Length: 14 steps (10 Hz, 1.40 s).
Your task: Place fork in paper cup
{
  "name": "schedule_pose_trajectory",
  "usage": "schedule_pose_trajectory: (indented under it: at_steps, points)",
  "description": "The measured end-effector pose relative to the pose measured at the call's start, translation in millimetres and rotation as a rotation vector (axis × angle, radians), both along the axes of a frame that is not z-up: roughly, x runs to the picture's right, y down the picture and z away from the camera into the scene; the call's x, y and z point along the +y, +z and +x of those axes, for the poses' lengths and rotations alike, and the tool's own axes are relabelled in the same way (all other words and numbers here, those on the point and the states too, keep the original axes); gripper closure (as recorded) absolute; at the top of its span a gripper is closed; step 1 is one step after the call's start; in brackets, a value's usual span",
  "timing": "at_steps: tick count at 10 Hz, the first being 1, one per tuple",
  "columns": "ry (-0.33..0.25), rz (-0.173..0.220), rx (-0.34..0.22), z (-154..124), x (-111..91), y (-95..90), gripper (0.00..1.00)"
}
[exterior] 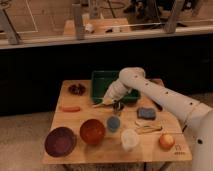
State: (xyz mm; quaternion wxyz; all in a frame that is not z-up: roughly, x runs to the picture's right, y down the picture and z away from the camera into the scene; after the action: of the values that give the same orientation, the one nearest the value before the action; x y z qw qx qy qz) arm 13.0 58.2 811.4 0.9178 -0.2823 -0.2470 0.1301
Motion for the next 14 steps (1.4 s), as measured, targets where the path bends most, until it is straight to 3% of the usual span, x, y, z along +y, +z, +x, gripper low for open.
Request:
schedule_pose_trajectory:
  at_steps: [2, 4, 6, 8, 10, 12, 14]
  points:
    - [0.034, 0.042, -0.004, 33, -14, -26.7, 0.98]
    - [0.022, 0.074, -0.017, 62, -8, -41.5, 0.98]
    - [-0.057, 0.144, -0.147, 84, 12, -59.2, 0.98]
    - [-0.126, 0.255, -0.355, 95, 26, -75.5, 0.98]
    - [-0.15, 0.34, -0.464, 106, 32, -86.7, 0.98]
    - [-0.166, 0.412, -0.544, 112, 35, -95.3, 0.98]
    - [-0.18, 0.422, -0.556, 115, 38, -96.9, 0.98]
